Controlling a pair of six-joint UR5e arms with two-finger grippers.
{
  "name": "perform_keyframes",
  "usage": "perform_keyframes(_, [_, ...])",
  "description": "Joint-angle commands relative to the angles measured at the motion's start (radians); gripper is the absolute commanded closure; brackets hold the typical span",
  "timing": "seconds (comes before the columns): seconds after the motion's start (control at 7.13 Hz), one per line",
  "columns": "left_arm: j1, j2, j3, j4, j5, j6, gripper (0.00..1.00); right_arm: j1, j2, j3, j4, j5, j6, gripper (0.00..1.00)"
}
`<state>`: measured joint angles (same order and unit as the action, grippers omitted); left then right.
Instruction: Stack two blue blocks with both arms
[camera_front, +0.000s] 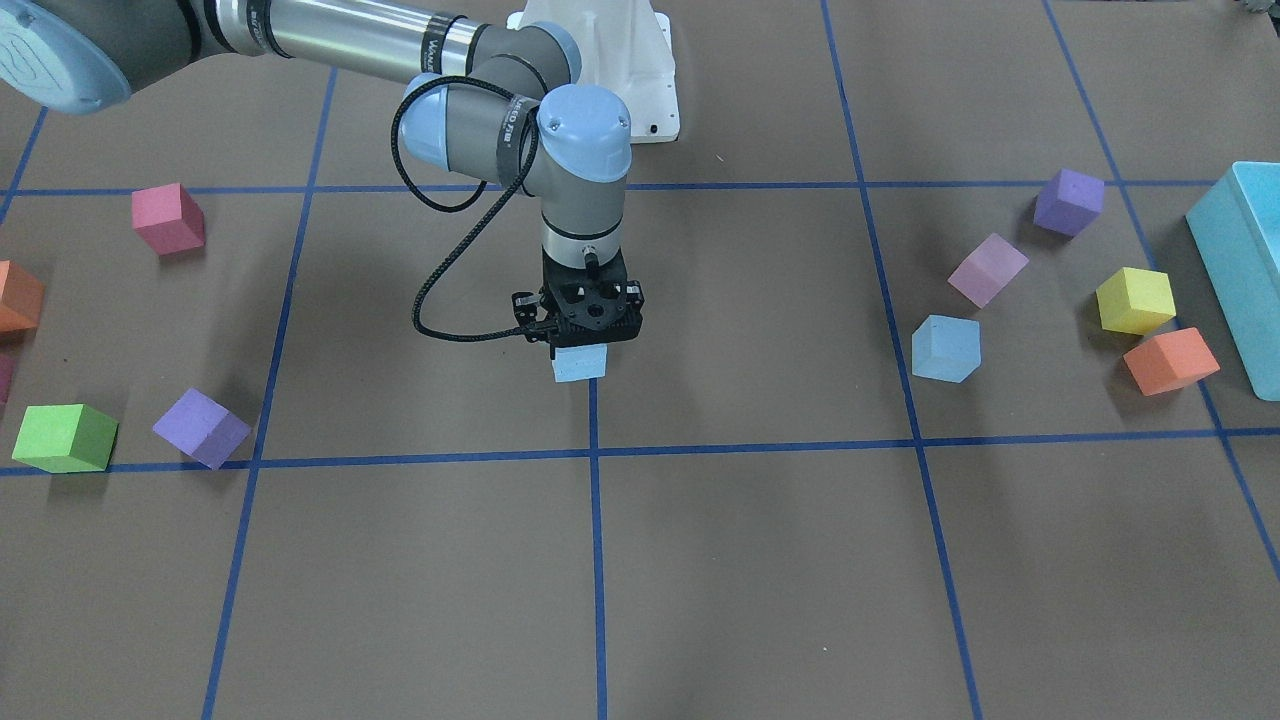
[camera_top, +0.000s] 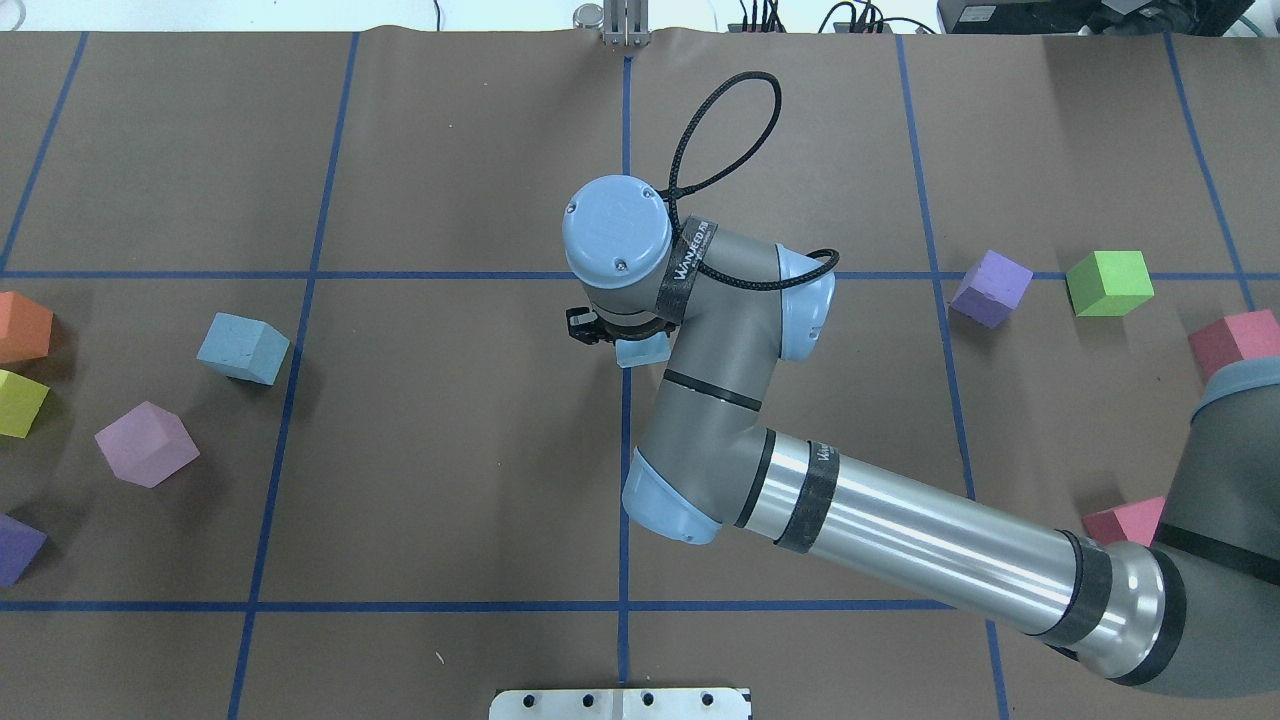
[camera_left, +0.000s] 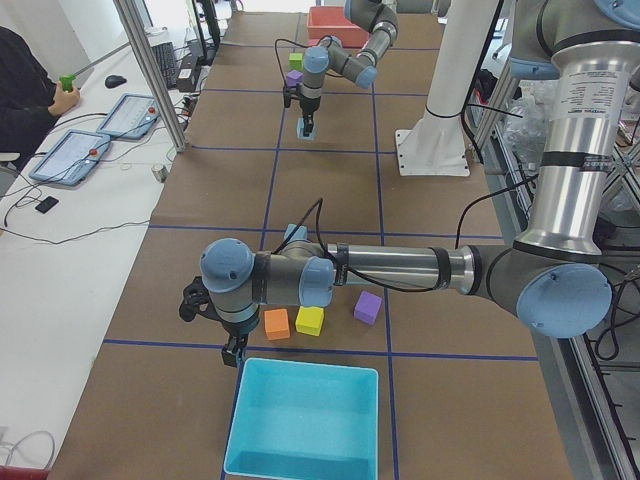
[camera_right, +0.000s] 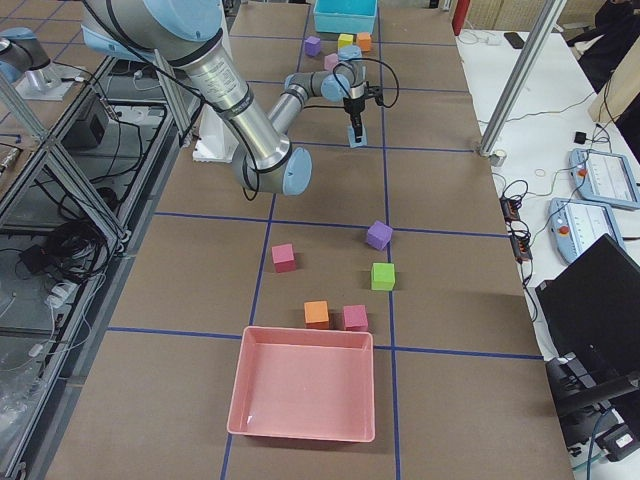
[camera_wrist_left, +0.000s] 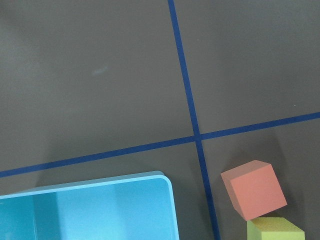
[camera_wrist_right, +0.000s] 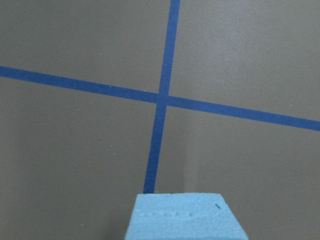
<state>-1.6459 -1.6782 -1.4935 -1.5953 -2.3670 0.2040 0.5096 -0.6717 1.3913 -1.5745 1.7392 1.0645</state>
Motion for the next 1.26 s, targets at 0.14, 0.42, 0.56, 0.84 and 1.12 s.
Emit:
perform_keyframes(0.14, [0.0,0.0,-0.001,-0.002,0.0,0.0,0.02,0.003,0.007,-0.078,0.117,0.051,0.127,0.42])
perform_keyframes(0.42, [0.0,0.002,-0.001,-0.002,0.0,0.0,0.02,0.007,0.008,-0.08,0.119,0.072,0.164,0.42])
perform_keyframes(0.56, [0.0,0.002,-0.001,-0.002,0.0,0.0,0.02,0.007,0.008,-0.087,0.117,0.074,0.164,0.42])
perform_keyframes(0.84, [0.0,0.002,-0.002,-0.003,0.0,0.0,0.02,0.007,0.008,-0.097,0.117,0.079,0.166,0.42])
perform_keyframes(1.12, [0.0,0.002,-0.002,-0.003,0.0,0.0,0.02,0.012,0.008,-0.097,0.117,0.091,0.164,0.29])
